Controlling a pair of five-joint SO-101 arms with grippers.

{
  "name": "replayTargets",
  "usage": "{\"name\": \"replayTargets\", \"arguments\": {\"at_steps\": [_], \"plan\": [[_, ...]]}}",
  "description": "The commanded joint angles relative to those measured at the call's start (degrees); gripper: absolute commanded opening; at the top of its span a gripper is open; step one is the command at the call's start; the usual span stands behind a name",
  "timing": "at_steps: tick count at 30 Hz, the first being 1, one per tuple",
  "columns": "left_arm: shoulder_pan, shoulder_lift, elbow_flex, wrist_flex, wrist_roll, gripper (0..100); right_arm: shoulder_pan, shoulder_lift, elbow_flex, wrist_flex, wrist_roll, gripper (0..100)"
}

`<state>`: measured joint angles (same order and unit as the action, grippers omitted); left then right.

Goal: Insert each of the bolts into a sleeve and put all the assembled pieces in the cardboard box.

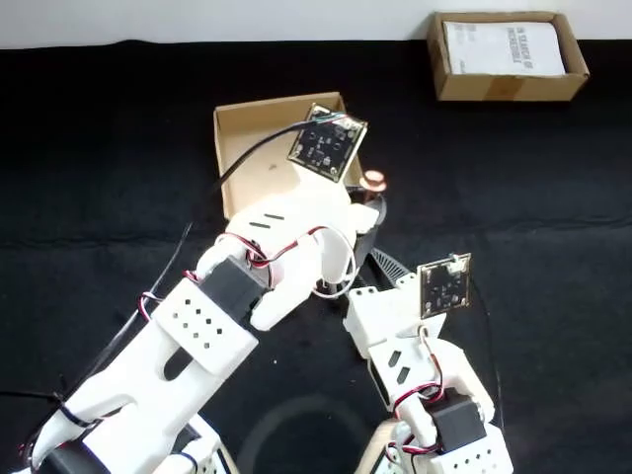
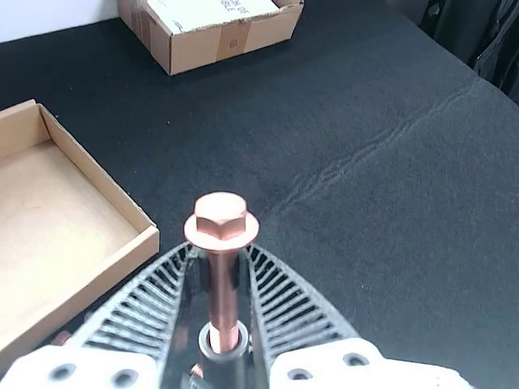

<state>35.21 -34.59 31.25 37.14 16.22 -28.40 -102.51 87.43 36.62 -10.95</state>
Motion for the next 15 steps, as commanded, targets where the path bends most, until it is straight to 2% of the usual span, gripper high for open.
{"name": "replayTargets", "arguments": {"at_steps": [1, 3, 5, 11, 15], "plan": [[0.66, -3.47, 0.31, -0.62, -0.35, 1, 0.04, -0.57, -0.57, -0.13, -0.26, 0.7], [1.19, -6.02, 0.92, 1.32, -0.97, 2, 0.04, -0.48, -0.57, -0.13, -0.26, 0.7], [2.95, -7.96, 1.10, 6.07, -4.40, 7, 0.04, -0.48, -0.57, -0.13, -0.26, 0.7], [4.44, -10.59, 0.66, 19.52, -3.43, 32, 0.04, -0.48, -0.57, -0.13, -0.26, 0.7], [4.26, -13.85, 0.48, 24.79, -4.66, 33, 0.04, -0.48, -0.48, -0.04, 1.41, 0.7]]}}
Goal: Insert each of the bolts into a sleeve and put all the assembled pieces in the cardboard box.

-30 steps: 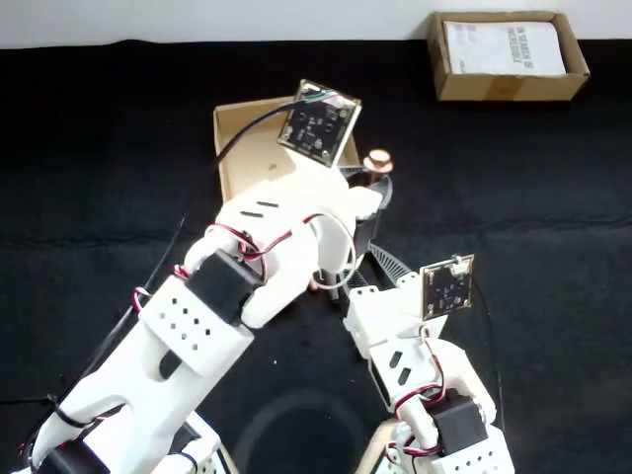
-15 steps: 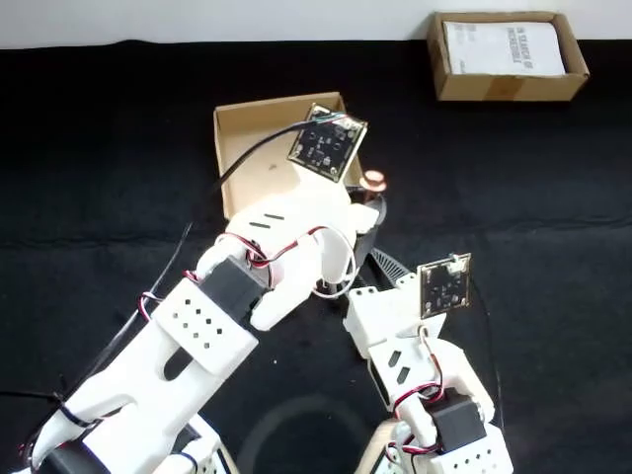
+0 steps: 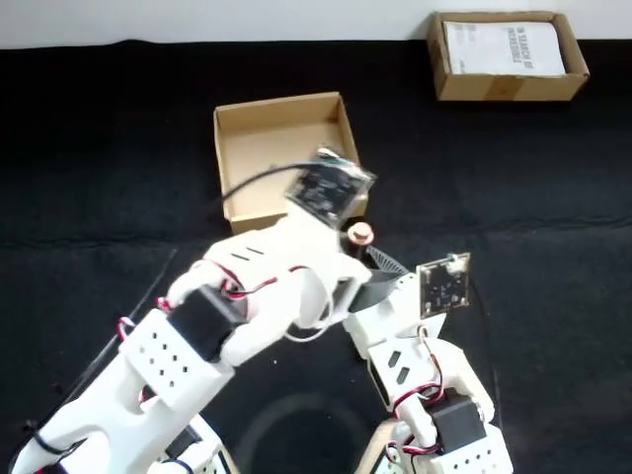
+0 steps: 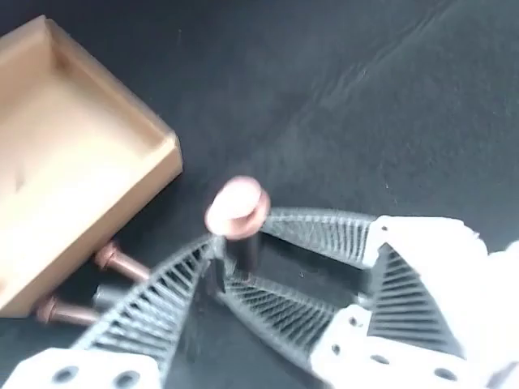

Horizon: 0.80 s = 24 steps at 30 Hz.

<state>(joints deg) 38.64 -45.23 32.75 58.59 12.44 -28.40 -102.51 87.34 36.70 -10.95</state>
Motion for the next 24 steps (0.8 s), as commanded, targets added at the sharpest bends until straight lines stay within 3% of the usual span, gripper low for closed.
{"name": "replayTargets", "arguments": {"at_steps": [1, 6, 11, 14, 18, 24], "plan": [[0.84, -4.79, -1.01, 5.10, -2.81, 33, 0.04, -0.48, -0.40, -0.13, 2.55, 0.7], [0.84, -14.99, -1.01, 13.10, -11.87, 26, 5.49, -0.31, -1.54, -0.40, 4.48, 0.7], [-1.01, -27.56, -0.48, 21.54, -18.99, 10, 9.10, 4.79, -9.01, -0.31, 4.57, 0.7], [-8.75, -32.84, 0.57, 22.68, -20.66, 0, 9.10, 14.55, -18.33, -0.40, 4.57, 0.7], [-22.73, -37.67, 4.70, 22.15, -21.63, 1, 9.10, 32.22, -33.19, -0.31, 5.54, 0.7], [-38.55, -46.99, 19.12, 12.13, -21.54, 1, 9.10, 57.27, -51.91, -0.31, 19.52, 0.7]]}}
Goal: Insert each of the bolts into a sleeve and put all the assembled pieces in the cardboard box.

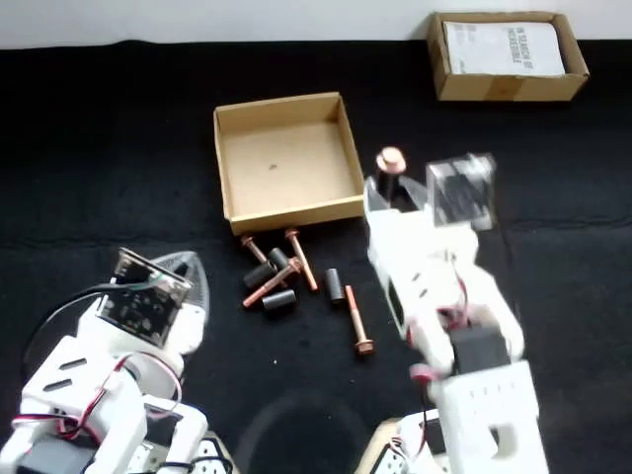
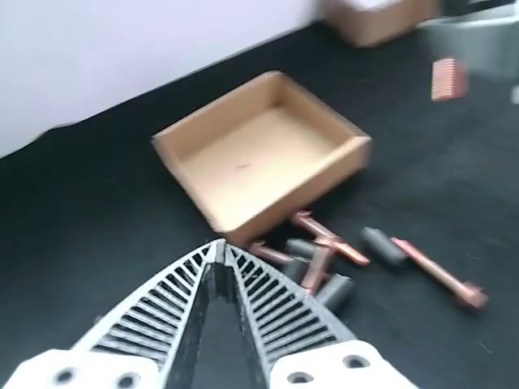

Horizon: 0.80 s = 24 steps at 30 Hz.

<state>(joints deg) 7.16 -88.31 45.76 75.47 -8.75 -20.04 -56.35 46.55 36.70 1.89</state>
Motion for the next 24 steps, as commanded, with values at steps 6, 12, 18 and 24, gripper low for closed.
{"name": "replayTargets", "arguments": {"at_steps": [6, 12, 18, 24], "plan": [[-19.03, -17.10, 27.82, -16.09, -0.26, 1, 0.40, 30.02, -25.01, -0.31, 31.47, 0.7], [-31.08, -15.43, 36.62, -22.07, 5.10, 1, -3.30, 44.35, -34.15, -0.31, 47.21, 0.7], [-38.20, -15.52, 48.22, -28.75, 17.32, 1, -7.87, 57.54, -39.60, -0.40, 50.29, 0.7], [-44.70, -15.34, 51.30, -30.07, 30.68, 1, -8.04, 70.90, -48.66, -0.40, 50.29, 0.7]]}}
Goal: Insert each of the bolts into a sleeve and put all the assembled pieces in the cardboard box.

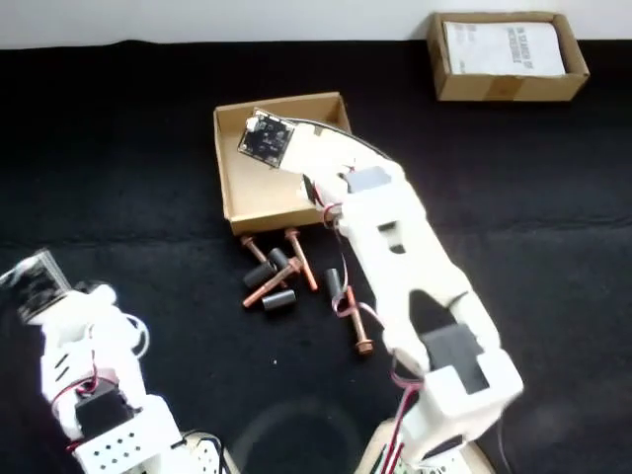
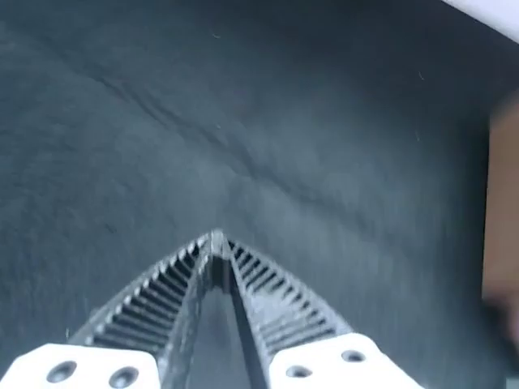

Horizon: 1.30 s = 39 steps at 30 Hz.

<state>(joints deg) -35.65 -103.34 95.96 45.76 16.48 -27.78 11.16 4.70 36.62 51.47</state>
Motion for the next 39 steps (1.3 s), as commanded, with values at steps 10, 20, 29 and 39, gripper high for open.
{"name": "replayTargets", "arguments": {"at_steps": [10, 20, 29, 39], "plan": [[0.31, -0.40, 1.10, 1.23, 7.47, 1, -1.01, 15.60, -8.84, -0.04, 0.35, 7.8], [0.40, -0.40, 1.10, 1.23, 7.47, 1, -3.56, 12.79, -11.30, 4.62, 0.18, 17.0], [0.40, -0.40, 1.10, 1.23, 7.47, 1, -6.20, -8.40, -11.74, 23.96, -25.23, 17.0], [0.48, -0.31, 1.10, 1.23, 7.47, 1, -10.51, -26.42, -8.13, 50.33, -58.81, 17.0]]}}
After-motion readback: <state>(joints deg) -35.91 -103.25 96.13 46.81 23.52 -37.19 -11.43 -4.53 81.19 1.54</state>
